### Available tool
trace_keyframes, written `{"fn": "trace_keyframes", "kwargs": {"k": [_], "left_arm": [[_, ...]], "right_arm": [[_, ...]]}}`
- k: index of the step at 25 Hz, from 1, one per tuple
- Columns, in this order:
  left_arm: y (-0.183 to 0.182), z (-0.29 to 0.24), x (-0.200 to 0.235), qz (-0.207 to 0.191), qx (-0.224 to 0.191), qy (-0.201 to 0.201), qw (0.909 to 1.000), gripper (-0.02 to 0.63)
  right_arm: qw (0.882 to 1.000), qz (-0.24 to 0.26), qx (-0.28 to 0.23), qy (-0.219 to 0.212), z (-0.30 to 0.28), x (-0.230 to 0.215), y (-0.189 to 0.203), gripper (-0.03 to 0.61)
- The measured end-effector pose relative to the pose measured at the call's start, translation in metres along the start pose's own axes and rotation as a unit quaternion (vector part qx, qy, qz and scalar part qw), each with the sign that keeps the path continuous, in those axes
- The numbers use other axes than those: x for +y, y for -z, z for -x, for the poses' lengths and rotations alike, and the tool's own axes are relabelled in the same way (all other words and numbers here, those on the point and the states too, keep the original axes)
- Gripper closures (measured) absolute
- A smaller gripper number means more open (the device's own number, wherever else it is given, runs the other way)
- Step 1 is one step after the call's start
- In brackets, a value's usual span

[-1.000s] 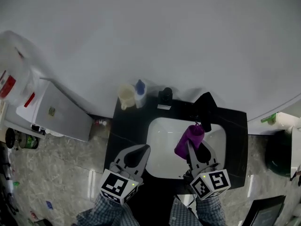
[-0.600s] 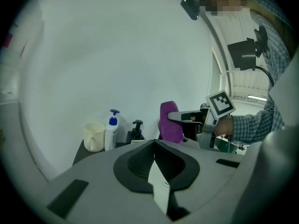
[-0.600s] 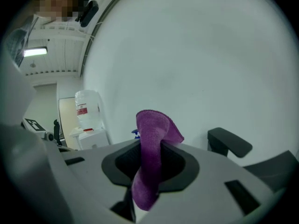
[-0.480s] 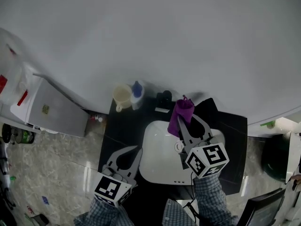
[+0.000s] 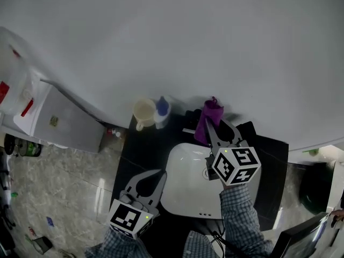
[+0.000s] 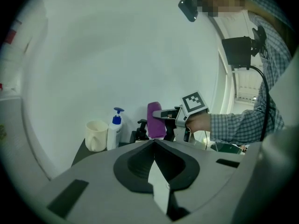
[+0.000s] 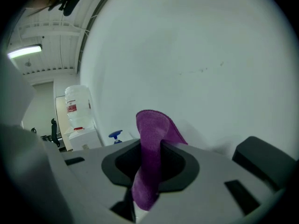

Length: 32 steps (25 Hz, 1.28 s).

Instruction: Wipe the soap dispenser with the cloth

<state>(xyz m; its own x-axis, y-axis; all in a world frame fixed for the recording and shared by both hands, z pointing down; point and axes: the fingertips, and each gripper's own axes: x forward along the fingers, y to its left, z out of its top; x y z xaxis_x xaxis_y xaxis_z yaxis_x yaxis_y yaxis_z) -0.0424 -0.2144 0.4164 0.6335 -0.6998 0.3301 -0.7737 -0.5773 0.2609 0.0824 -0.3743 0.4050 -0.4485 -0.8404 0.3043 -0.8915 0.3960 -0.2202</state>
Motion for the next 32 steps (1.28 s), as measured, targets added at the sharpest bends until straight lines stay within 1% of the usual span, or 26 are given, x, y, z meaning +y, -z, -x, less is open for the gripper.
{"fn": "trace_keyframes", "kwargs": {"k": [5, 8, 10, 14, 17, 21, 24, 26, 27, 29, 32], "left_arm": [[0.001, -0.003, 0.006, 0.007, -0.006, -0.009, 0.9999, 0.603], [0.006, -0.002, 0.009, 0.010, 0.001, -0.012, 0.9999, 0.603], [0.007, -0.001, 0.010, 0.008, 0.004, -0.015, 0.9999, 0.603], [0.001, -0.002, 0.005, 0.007, -0.007, -0.010, 0.9999, 0.603], [0.005, -0.001, 0.006, 0.008, 0.001, -0.011, 0.9999, 0.603], [0.003, 0.001, 0.009, 0.020, -0.004, -0.018, 0.9996, 0.603], [-0.004, 0.001, 0.008, 0.006, -0.012, -0.020, 0.9997, 0.603], [-0.013, 0.000, 0.004, 0.010, -0.027, -0.012, 0.9995, 0.603], [-0.016, -0.001, 0.003, 0.013, -0.033, -0.008, 0.9993, 0.603], [-0.017, -0.002, 0.004, 0.011, -0.032, -0.007, 0.9994, 0.603], [-0.017, -0.003, 0.001, 0.005, -0.032, -0.001, 0.9995, 0.603]], "right_arm": [[0.999, -0.005, 0.033, 0.013, -0.018, -0.015, 0.026, 0.488], [0.998, -0.008, 0.046, 0.033, -0.020, -0.027, 0.038, 0.488], [0.997, -0.004, 0.063, 0.049, -0.021, -0.034, 0.049, 0.488], [0.993, -0.009, 0.091, 0.072, -0.023, -0.044, 0.071, 0.488], [0.991, -0.013, 0.109, 0.083, -0.026, -0.049, 0.088, 0.488], [0.987, 0.001, 0.131, 0.089, -0.024, -0.051, 0.102, 0.488], [0.985, 0.000, 0.144, 0.091, -0.020, -0.051, 0.105, 0.488], [0.985, -0.004, 0.145, 0.093, -0.015, -0.050, 0.103, 0.488], [0.985, -0.006, 0.141, 0.094, -0.012, -0.049, 0.099, 0.488], [0.988, -0.010, 0.125, 0.093, -0.005, -0.046, 0.087, 0.488], [0.992, -0.002, 0.091, 0.090, 0.005, -0.041, 0.059, 0.488]]}}
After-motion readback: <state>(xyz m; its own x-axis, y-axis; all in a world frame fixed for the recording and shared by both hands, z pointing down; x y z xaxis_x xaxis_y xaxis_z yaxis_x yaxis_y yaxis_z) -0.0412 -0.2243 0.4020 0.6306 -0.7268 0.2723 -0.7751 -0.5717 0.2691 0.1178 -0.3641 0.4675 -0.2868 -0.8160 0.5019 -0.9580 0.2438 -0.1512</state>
